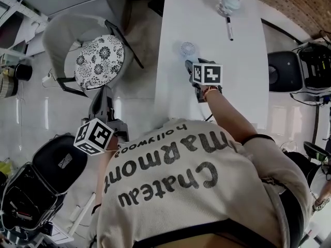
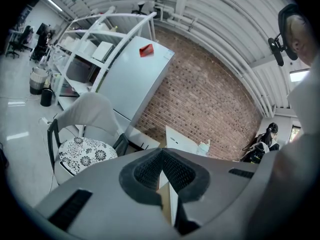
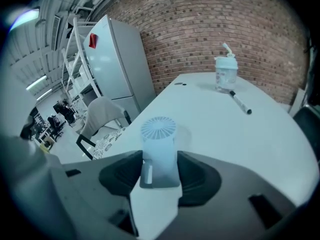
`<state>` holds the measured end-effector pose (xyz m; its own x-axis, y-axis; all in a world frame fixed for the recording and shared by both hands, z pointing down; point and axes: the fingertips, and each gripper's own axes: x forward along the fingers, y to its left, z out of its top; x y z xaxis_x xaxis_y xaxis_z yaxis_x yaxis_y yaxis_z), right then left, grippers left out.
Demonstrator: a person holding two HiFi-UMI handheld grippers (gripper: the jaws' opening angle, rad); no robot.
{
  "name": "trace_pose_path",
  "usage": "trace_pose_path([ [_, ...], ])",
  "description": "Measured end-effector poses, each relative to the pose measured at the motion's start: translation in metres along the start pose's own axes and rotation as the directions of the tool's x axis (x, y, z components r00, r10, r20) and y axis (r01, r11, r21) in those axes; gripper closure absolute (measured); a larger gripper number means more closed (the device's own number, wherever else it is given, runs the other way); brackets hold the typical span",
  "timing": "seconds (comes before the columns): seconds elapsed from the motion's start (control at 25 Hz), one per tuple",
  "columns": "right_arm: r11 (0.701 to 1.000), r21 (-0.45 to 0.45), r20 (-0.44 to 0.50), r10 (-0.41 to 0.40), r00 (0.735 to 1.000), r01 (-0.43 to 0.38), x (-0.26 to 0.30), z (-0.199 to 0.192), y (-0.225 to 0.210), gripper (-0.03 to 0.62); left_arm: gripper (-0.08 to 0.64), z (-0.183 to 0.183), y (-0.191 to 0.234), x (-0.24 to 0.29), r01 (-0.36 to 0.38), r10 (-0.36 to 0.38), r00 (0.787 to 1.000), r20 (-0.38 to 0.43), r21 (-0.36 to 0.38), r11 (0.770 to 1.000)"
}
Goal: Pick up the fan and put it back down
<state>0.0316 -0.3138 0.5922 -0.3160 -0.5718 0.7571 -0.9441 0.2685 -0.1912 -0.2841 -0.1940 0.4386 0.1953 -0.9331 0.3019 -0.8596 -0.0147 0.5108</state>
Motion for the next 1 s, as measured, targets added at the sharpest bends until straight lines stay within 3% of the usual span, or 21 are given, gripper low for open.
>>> trace_pose_path([
  [1.0,0.995,-0.104,-0.053,-0.011,0.999,0.005,0.004,-0.019,0.007,0.371,0.560,-0.005,0.000,-0.009,-0.013,0.013,1.000,0.007,-0.005,1.000],
])
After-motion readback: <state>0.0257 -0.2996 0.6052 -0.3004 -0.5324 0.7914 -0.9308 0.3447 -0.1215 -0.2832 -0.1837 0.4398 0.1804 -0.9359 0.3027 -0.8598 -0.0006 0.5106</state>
